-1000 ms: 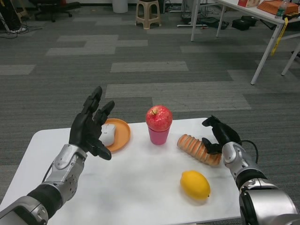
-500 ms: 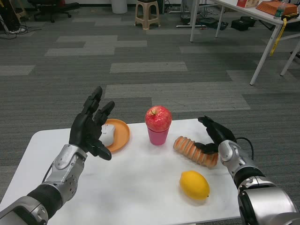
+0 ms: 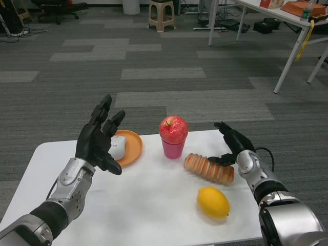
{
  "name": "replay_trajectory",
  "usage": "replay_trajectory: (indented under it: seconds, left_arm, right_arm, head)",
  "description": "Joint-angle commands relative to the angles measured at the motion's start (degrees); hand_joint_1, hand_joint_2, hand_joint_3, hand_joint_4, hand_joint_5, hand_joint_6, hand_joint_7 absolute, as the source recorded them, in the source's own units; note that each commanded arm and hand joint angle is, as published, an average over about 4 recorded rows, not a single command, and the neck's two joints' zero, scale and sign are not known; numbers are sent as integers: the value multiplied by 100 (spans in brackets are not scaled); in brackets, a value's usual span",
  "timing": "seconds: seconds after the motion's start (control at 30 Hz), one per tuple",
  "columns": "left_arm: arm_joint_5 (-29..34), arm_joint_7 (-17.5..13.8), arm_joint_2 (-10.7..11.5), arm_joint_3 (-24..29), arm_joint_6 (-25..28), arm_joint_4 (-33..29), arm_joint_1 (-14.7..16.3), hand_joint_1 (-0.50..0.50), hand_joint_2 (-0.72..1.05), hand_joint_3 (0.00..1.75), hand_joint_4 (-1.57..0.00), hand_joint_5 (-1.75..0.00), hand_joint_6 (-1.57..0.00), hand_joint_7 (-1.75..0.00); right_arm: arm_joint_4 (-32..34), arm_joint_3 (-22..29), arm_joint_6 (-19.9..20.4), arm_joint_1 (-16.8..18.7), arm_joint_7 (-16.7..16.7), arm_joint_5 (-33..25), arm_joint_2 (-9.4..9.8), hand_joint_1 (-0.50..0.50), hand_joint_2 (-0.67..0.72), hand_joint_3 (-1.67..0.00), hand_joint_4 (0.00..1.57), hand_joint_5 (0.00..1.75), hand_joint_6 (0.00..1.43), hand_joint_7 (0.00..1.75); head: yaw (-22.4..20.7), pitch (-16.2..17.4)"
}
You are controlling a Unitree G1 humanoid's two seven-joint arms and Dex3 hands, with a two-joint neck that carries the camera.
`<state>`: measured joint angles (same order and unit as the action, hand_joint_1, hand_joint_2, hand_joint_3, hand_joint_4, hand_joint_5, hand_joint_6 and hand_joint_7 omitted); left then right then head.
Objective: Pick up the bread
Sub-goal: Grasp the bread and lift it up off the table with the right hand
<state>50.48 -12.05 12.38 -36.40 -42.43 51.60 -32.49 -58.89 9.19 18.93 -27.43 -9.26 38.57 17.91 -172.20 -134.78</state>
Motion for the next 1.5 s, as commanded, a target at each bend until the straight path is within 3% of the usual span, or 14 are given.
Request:
replay_trajectory:
  seconds: [0.03,0.43,0.67,0.97,1.23,1.5]
  left_arm:
    - [5,1,54,10,-42,16,-12,50,-46,9,0,-41,0,0]
    - [5,1,54,10,-37,16,-3,50,-46,9,0,-41,0,0]
    - [5,1,58,10,-37,16,-3,50,-46,9,0,-41,0,0]
    - [12,1,63,19,-37,19,-3,50,-46,9,0,-41,0,0]
    - [23,1,71,19,-37,25,-3,50,-46,9,0,-41,0,0]
    - [41,1,89,23,-37,27,-5,50,-46,9,0,-41,0,0]
  right_arm:
    - [136,56,63,-34,38,-166,24,-42,-22,-40,0,0,0,17]
    - [362,505,168,50,56,-273,108,-38,-24,-40,0,0,0,16]
    - [800,465,203,247,117,-539,196,-38,-26,-40,0,0,0,17]
    - [1551,-579,109,680,361,-1317,457,-38,-29,-40,0,0,0,16]
    - [1973,-1389,-254,740,605,-1554,688,-38,-29,-40,0,0,0,14]
    - [2116,-1682,-502,766,998,-1471,613,-38,-35,-40,0,0,0,14]
  head:
    - [2,4]
    - [-9,6]
    - [13,12]
    - [45,7]
    - [76,23]
    - [77,21]
